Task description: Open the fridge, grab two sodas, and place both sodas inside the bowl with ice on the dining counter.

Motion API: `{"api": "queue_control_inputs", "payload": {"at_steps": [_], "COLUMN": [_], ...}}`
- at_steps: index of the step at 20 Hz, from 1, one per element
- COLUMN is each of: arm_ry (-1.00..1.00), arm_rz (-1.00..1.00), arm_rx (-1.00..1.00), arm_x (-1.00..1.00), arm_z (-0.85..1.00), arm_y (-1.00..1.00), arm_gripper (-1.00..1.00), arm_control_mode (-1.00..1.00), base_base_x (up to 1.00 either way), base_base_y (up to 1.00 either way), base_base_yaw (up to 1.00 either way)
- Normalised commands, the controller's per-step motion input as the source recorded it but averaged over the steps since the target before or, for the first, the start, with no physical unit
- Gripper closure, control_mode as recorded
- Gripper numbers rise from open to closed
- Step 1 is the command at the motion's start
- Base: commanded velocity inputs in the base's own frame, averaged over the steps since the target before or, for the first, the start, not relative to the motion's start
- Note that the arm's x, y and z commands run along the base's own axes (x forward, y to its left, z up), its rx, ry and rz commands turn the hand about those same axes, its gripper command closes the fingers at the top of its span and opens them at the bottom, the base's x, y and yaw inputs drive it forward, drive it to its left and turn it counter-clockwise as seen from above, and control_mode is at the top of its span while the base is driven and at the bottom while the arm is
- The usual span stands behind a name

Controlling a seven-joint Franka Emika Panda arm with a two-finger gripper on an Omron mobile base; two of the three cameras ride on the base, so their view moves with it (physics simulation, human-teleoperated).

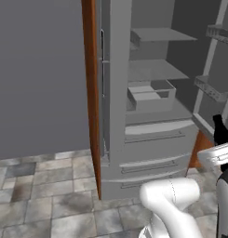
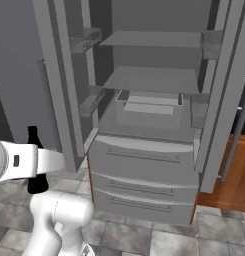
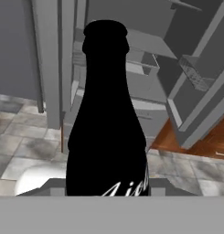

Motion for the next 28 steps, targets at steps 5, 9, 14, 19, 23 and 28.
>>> {"api": "queue_control_inputs", "payload": {"at_steps": [5,9,14,19,23,28], "arm_ry": [0.00,0.00,0.00,0.00,0.00,0.00], "arm_rz": [0.00,0.00,0.00,0.00,0.00,0.00], "arm_rx": [0.00,0.00,0.00,0.00,0.00,0.00], "arm_x": [0.00,0.00,0.00,0.00,0.00,0.00], "arm_z": [0.00,0.00,0.00,0.00,0.00,0.00], "arm_y": [0.00,0.00,0.00,0.00,0.00,0.00], "arm_gripper": [1.00,1.00,1.00,1.00,1.00,1.00], "arm_control_mode": [1.00,1.00,1.00,1.00,1.00,1.00], "base_base_x": [-0.79,-0.83,-0.87,-0.86,-0.86,-0.87], "base_base_y": [0.23,0.32,0.38,0.34,0.27,0.13], "base_base_yaw": [0.00,0.00,0.00,0.00,0.00,0.00]}}
